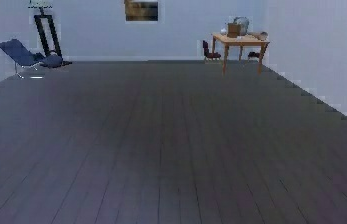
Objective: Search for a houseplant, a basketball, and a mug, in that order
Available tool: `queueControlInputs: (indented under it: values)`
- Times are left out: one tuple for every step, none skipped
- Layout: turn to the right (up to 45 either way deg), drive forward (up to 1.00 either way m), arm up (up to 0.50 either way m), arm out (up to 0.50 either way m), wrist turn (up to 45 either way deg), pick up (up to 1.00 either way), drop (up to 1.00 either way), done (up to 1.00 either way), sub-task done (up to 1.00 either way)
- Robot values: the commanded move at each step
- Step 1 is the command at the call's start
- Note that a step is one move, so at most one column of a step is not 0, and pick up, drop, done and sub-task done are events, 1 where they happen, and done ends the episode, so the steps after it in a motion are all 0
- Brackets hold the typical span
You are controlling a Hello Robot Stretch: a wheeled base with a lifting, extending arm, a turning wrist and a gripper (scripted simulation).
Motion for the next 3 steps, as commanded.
queueControlInputs:
  values:
    - [15.0, 0.00, 0.00, 0.00, 0.0, 0.00, 0.00, 0.00, 0.00]
    - [0.0, 1.00, 0.00, 0.00, 0.0, 0.00, 0.00, 0.00, 0.00]
    - [0.0, 1.00, 0.00, 0.00, 0.0, 0.00, 0.00, 0.00, 0.00]
